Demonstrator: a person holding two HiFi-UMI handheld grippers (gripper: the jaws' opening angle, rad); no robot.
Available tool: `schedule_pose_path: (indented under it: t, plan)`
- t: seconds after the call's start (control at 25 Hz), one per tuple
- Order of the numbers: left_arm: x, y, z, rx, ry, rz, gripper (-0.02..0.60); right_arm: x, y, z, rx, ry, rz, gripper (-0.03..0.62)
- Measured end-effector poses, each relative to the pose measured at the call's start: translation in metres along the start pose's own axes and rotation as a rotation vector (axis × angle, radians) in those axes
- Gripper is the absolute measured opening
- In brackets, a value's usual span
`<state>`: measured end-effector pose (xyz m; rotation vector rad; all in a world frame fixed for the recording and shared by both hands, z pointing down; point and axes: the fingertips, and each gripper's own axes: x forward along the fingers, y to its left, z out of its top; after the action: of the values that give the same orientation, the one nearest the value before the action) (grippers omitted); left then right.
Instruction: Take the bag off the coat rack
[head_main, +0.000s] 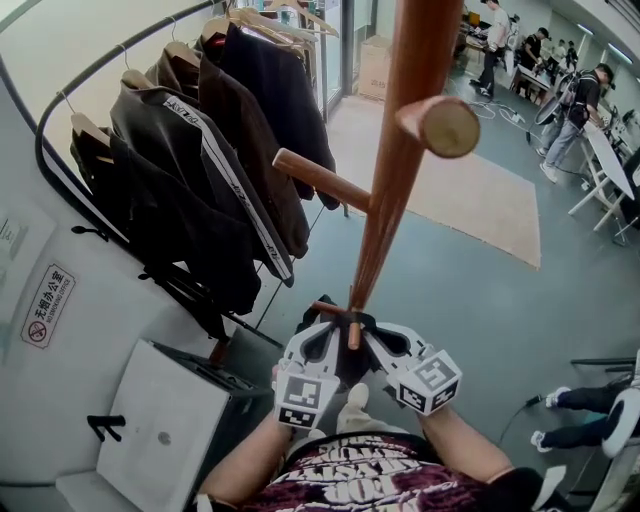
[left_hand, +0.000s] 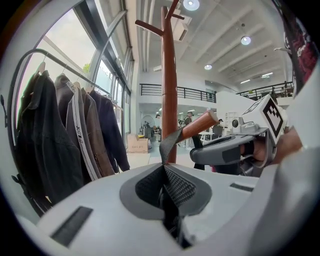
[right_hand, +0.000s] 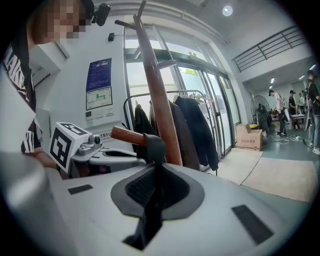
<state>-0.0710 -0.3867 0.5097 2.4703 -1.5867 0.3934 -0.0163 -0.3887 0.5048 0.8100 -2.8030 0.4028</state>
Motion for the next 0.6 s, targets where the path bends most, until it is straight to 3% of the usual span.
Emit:
schedule_pose_path:
  t: [0.6]
  plan:
    - [-0.044,-0.012,0.061,0.040,-0.111,-0.044,0.008,-0.035,0.031,0.059,-0.077,-0.101,0.023,0.025]
